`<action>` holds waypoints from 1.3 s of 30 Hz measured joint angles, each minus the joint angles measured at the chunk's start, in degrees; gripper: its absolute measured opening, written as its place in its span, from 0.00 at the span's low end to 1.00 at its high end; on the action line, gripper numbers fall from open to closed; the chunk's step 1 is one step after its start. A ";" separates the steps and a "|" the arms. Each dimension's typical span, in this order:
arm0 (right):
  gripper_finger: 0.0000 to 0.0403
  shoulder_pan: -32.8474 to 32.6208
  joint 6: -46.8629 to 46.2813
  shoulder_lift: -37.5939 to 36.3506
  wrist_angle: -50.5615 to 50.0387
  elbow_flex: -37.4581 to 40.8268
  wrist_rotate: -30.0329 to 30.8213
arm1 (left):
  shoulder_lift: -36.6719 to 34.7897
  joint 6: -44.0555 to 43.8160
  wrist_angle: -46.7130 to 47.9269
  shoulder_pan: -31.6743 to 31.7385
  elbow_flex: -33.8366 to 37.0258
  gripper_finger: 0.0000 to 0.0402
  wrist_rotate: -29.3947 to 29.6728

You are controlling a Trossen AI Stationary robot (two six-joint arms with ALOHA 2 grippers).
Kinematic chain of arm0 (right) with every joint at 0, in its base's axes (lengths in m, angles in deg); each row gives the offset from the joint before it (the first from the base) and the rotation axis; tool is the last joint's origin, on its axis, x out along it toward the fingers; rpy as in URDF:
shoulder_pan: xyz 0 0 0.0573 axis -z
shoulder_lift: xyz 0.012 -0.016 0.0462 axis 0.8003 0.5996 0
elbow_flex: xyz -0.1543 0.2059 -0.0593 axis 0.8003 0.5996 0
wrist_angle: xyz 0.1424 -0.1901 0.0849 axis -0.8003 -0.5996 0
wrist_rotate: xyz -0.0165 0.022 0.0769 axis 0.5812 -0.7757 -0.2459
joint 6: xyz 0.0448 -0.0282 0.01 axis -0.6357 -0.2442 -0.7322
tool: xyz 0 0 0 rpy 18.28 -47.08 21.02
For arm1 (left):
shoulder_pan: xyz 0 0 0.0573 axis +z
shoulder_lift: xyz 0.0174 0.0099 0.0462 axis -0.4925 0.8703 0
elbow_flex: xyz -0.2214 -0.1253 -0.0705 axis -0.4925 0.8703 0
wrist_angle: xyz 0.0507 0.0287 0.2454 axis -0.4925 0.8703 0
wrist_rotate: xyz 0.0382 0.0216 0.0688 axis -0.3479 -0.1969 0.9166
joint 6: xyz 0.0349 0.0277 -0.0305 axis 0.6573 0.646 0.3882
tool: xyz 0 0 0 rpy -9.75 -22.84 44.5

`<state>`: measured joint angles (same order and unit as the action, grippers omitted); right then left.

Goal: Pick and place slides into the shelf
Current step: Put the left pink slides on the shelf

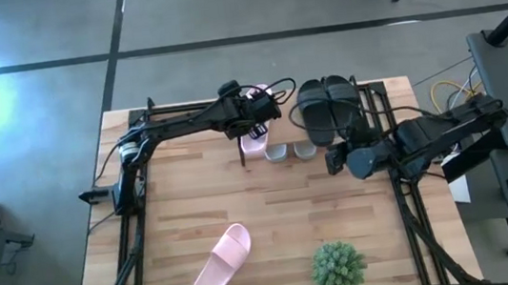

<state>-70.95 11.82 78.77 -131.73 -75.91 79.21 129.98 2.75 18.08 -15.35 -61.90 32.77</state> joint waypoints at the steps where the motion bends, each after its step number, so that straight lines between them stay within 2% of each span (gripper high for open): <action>1: 0.02 0.46 0.12 0.00 1.89 0.83 -0.10 | 0.00 0.09 0.03 0.00 0.00 0.00 -0.51; 6: 0.02 3.15 3.50 -0.17 8.68 3.36 -0.72 | -0.09 2.13 0.15 0.02 -0.14 0.00 -4.64; 15: 0.02 3.86 4.90 -0.20 8.71 3.49 -0.82 | -0.20 3.29 0.21 -0.02 -0.26 0.00 -3.36; 24: 0.02 3.86 6.56 -0.22 8.60 3.50 -0.95 | -0.93 3.03 1.50 -1.03 -0.59 0.00 -7.15; 29: 0.02 3.86 6.54 -0.22 8.56 3.50 -0.95 | -2.04 3.22 1.15 -1.37 -0.57 0.07 -8.14; 34: 0.02 3.86 5.90 -0.50 8.59 3.50 -1.26 | -2.94 3.49 0.03 -1.57 -0.41 0.11 -7.93; 39: 0.02 3.85 5.47 -0.89 8.60 3.50 -1.30 | -2.30 2.90 -0.10 -0.61 0.22 0.04 -4.24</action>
<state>-67.10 17.29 77.88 -123.13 -72.41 77.91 127.68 5.64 17.98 -15.97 -61.68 28.52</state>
